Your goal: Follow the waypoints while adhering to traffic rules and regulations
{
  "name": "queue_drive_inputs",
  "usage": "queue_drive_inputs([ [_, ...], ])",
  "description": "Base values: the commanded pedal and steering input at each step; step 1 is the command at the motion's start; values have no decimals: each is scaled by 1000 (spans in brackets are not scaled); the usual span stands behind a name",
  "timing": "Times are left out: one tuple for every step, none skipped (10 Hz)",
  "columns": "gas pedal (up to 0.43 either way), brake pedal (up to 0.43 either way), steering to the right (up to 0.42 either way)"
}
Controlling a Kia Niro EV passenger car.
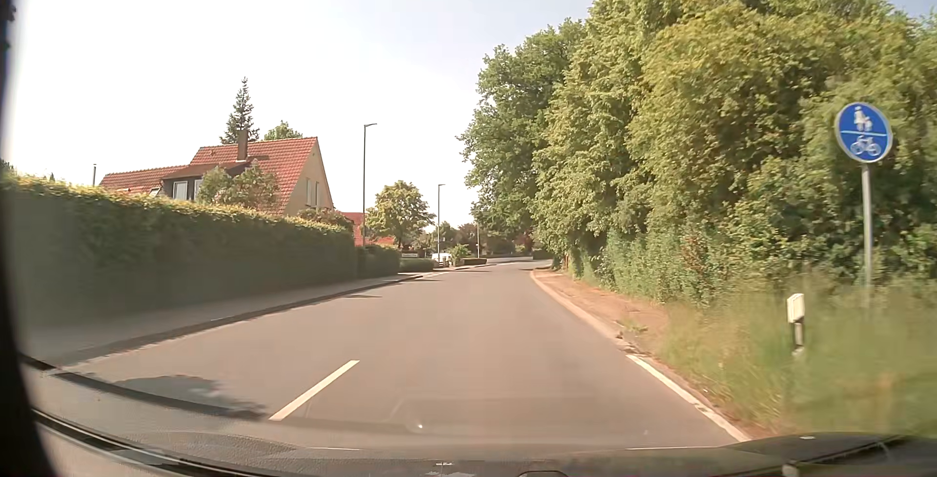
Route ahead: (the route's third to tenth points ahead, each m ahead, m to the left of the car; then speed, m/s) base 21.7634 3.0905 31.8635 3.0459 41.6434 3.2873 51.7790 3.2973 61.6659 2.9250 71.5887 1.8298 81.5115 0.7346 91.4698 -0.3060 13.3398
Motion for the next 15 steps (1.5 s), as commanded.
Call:
queue_drive_inputs([
  [177, 0, -5],
  [177, 0, -5],
  [177, 0, -5],
  [177, 0, -5],
  [177, 0, -4],
  [177, 0, -4],
  [177, 0, -1],
  [177, 0, -1],
  [177, 0, -1],
  [177, 0, 0],
  [177, 0, 0],
  [177, 0, 0],
  [177, 0, 1],
  [177, 0, 1],
  [177, 0, 3],
])
